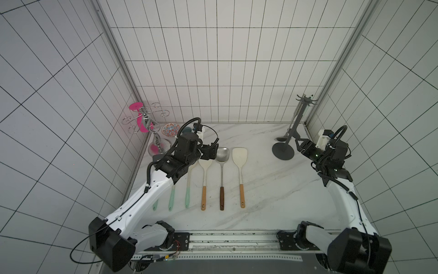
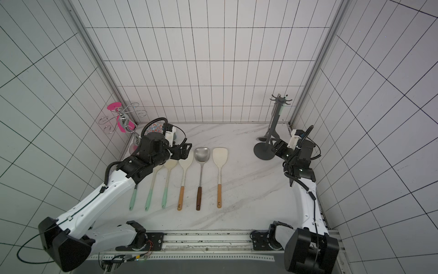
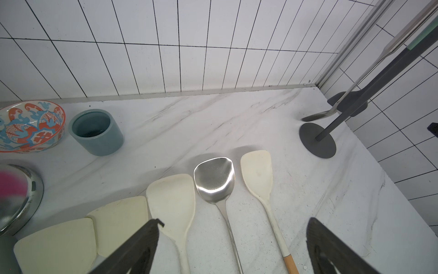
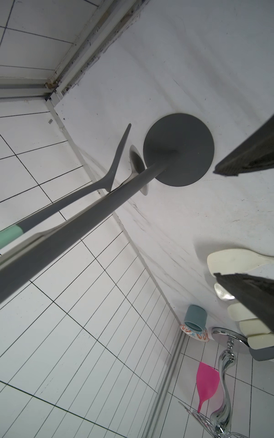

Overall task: Take the spatula off the kitchen utensil rack
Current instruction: Take off the spatula from the rack.

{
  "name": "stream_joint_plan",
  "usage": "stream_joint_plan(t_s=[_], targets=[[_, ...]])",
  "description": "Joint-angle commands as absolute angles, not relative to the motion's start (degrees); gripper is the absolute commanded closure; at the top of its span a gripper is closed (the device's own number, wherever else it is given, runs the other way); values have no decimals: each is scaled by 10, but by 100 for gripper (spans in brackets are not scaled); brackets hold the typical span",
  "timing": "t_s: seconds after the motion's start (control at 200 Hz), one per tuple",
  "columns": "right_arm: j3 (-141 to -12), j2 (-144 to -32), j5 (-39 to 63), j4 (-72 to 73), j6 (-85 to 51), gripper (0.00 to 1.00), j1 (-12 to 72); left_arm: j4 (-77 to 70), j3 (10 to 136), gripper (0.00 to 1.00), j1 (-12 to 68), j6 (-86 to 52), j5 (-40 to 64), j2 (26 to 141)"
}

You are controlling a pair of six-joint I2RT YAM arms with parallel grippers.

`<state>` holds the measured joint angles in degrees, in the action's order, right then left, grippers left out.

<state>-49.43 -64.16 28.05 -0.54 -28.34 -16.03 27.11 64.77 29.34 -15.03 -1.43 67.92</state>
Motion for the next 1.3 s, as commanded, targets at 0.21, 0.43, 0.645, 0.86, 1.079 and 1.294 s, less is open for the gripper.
stream_joint_plan(t_s=[0.21, 0.43, 0.645, 0.86, 1.079, 1.294], targets=[[-630, -756, 356, 124, -299, 45, -214, 251, 637, 2, 292, -129, 0, 668], [-675, -840, 357, 197, -291, 45, -215, 250, 636, 2, 292, -129, 5, 671], [-711, -907, 395, 240, -269, 46, -216, 249, 636, 2, 291, -127, 6, 674], [-716, -949, 437, 286, -234, 49, -215, 249, 635, 2, 291, -126, 8, 678], [-733, -989, 454, 319, -217, 65, -206, 249, 635, 2, 291, -124, 8, 682], [-768, -1024, 459, 317, -202, 68, -194, 249, 635, 2, 291, -122, 4, 686]])
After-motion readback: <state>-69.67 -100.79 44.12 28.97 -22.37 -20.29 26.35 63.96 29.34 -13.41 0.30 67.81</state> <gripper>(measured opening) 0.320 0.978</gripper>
